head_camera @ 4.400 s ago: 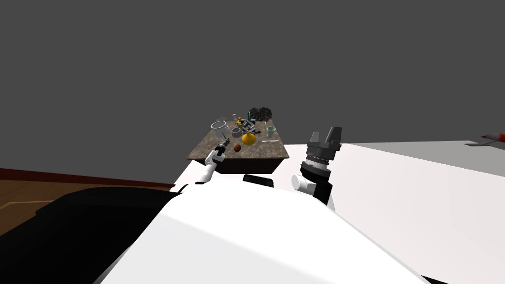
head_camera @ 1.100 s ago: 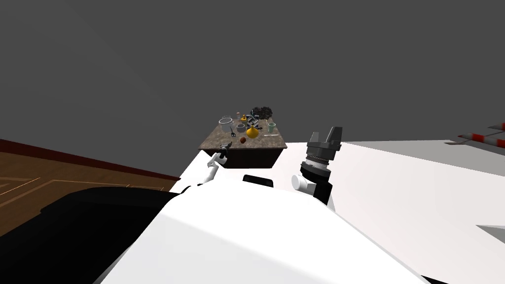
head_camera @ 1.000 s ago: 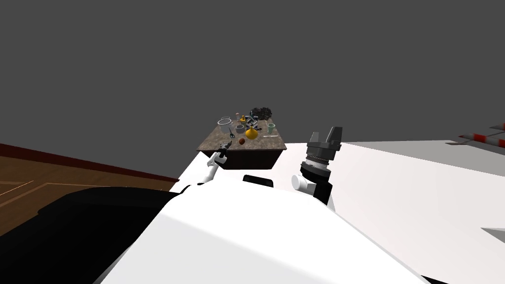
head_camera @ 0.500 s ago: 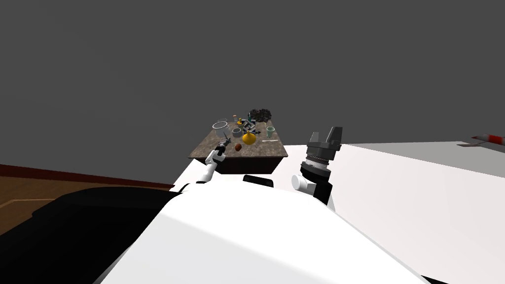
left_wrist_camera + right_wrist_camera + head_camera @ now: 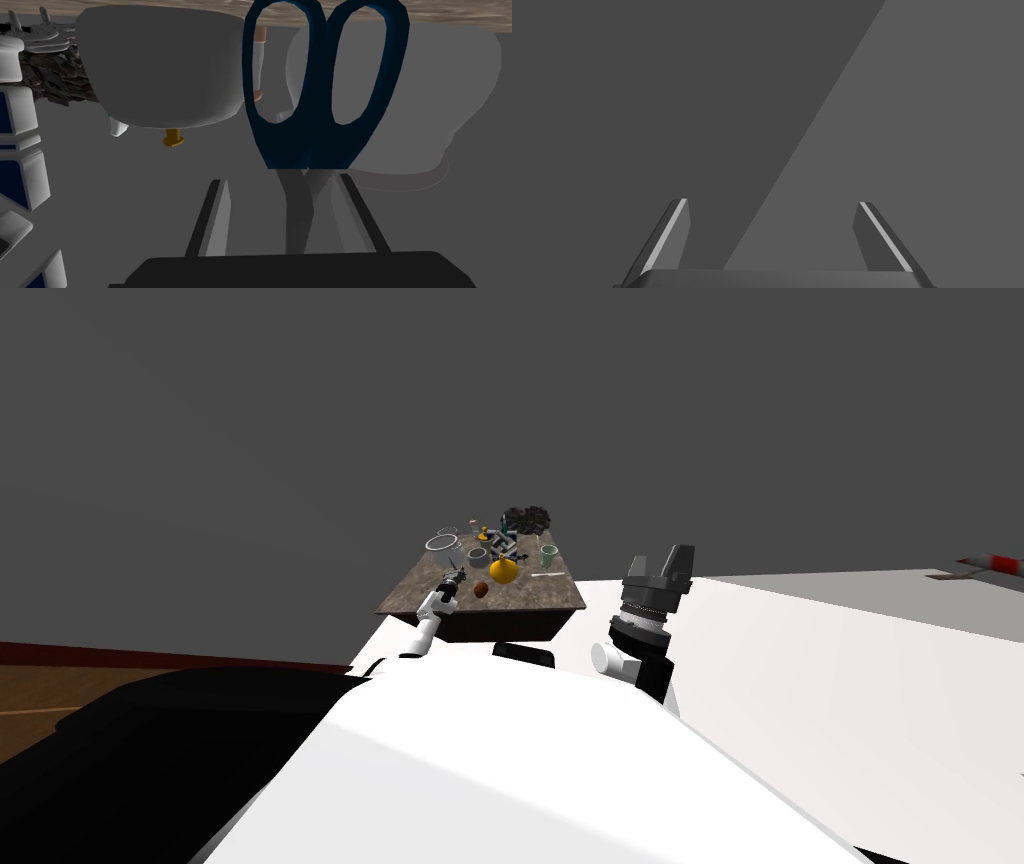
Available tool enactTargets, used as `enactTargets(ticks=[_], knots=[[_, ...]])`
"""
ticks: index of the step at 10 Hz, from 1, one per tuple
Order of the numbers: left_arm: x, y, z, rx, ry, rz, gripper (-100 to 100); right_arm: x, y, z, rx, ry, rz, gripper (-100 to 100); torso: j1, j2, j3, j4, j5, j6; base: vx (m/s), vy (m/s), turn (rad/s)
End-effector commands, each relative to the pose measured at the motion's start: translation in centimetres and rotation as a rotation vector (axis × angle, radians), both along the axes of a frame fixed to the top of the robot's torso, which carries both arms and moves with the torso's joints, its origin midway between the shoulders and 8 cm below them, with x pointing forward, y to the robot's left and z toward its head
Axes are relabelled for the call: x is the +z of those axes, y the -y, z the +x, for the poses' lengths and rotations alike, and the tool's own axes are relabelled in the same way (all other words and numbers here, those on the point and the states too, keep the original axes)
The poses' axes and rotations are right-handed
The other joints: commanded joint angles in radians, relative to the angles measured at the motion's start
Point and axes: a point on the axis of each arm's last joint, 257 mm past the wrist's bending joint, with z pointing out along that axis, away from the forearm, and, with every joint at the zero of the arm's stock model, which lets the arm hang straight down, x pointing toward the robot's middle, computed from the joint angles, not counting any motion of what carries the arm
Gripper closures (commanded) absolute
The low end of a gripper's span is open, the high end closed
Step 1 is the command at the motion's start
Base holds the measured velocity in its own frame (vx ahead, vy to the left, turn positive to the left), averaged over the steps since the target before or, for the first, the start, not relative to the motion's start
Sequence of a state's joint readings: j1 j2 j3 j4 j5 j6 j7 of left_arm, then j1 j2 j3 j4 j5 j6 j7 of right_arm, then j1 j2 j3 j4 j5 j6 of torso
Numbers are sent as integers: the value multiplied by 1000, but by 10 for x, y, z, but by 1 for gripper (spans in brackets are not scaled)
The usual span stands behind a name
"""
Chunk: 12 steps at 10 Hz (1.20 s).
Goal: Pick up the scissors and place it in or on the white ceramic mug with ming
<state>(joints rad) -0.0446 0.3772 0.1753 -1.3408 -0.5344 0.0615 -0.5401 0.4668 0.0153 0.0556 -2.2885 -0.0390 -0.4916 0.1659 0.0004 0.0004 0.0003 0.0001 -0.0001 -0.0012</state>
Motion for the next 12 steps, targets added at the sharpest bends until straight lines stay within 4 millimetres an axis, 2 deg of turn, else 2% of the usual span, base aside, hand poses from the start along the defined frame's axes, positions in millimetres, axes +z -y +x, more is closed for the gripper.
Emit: enactTargets(ticks=[1,4,5,6,7,8,12], knots=[[0,0,0,0,0,0,100,0,0,0,0,0,0,0,0,0,0,0,0,0,0,0,0],[0,0,0,0,1,1,100,0,0,0,0,0,0,0,0,0,0,0,0,0,0,0,0],[0,0,0,0,1,1,0,0,0,0,0,0,0,0,0,0,0,0,0,0,0,0,0],[0,0,0,0,1,0,100,0,0,0,0,0,0,0,0,0,0,0,0,0,0,0,0],[0,0,0,0,1,0,0,0,0,0,0,0,0,0,0,0,0,0,0,0,0,0,0],[-4,-1,-2,5,-8,-3,100,0,0,0,0,0,0,0,0,0,0,0,0,0,-141,-33,-58],[5,-23,3,49,-13,6,100,0,0,0,0,0,0,0,-2,15,3,-7,9,1,-197,-30,-169]])
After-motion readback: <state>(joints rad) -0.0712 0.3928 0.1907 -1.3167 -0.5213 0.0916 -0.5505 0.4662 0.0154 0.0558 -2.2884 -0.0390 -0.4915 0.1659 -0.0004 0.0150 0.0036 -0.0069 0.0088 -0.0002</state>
